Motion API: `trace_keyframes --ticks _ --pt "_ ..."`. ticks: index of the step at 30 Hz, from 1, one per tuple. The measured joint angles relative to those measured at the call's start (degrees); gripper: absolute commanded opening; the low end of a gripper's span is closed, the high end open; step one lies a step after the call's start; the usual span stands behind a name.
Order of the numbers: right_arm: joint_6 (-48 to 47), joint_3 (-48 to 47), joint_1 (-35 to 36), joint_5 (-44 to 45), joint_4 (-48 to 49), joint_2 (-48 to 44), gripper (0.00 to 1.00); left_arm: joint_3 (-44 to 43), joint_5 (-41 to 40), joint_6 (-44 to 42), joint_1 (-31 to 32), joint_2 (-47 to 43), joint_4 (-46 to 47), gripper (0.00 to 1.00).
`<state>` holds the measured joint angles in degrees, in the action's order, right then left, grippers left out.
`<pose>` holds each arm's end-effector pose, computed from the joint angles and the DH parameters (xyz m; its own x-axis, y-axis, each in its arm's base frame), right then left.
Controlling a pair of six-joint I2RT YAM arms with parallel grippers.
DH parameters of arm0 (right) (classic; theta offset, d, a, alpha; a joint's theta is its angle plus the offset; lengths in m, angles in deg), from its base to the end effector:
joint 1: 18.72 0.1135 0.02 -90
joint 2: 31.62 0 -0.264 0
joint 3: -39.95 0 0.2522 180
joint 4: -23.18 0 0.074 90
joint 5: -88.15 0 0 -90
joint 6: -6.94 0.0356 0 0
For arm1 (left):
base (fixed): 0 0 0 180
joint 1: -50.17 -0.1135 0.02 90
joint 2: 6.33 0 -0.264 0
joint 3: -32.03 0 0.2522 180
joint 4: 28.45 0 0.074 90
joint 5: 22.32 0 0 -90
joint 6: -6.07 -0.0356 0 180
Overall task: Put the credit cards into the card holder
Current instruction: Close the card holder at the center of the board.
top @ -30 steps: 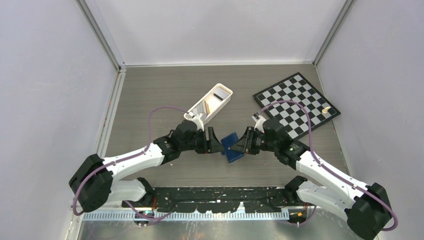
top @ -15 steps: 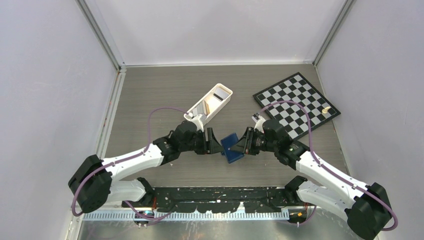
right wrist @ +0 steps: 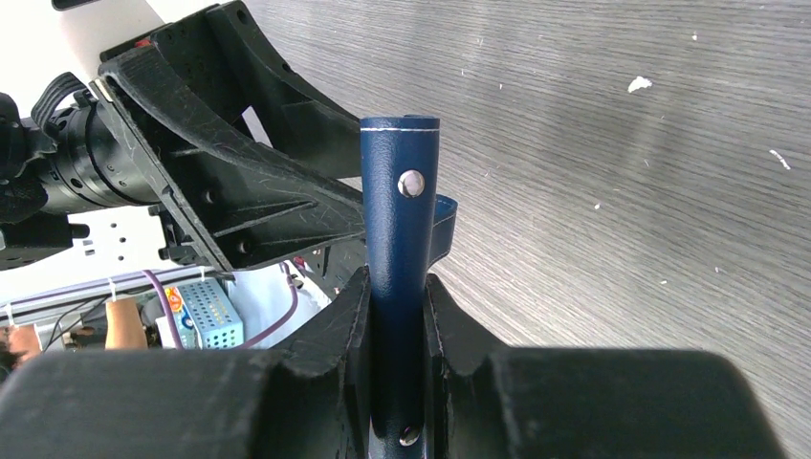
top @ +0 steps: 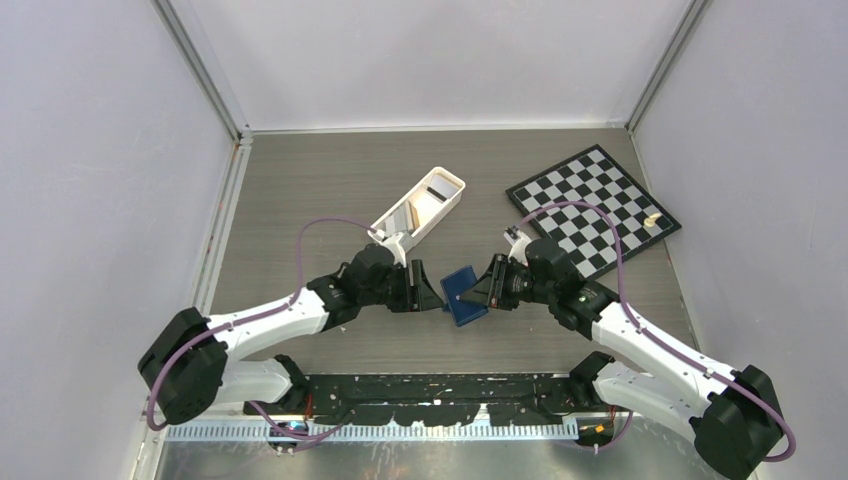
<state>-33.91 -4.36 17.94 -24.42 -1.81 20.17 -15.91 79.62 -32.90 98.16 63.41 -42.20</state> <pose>0.1498 0.1285 0.2307 -0.8952 0.2044 -0.3960 -0.2048 0.6005 0.7729 0.1627 -0.1916 0.2042 -0.8975 -0.1401 -0.4182 0.2255 0.6690 -0.7082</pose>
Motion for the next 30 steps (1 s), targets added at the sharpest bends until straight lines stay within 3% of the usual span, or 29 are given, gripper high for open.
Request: trace_keyframes --ticks 4,19,30 --pt "0.00 0.00 0.00 -0.02 0.07 0.50 0.00 -0.02 -0.37 0.09 0.00 0.63 -0.04 0.44" --pt "-0.63 0.00 0.13 0.02 0.15 1.49 0.00 -0.37 0.37 0.98 0.00 4.76 3.04 0.47" --pt "-0.72 0.02 0.13 1.40 0.02 0.94 0.01 1.05 2.05 -0.39 -0.11 2.38 6.82 0.61"
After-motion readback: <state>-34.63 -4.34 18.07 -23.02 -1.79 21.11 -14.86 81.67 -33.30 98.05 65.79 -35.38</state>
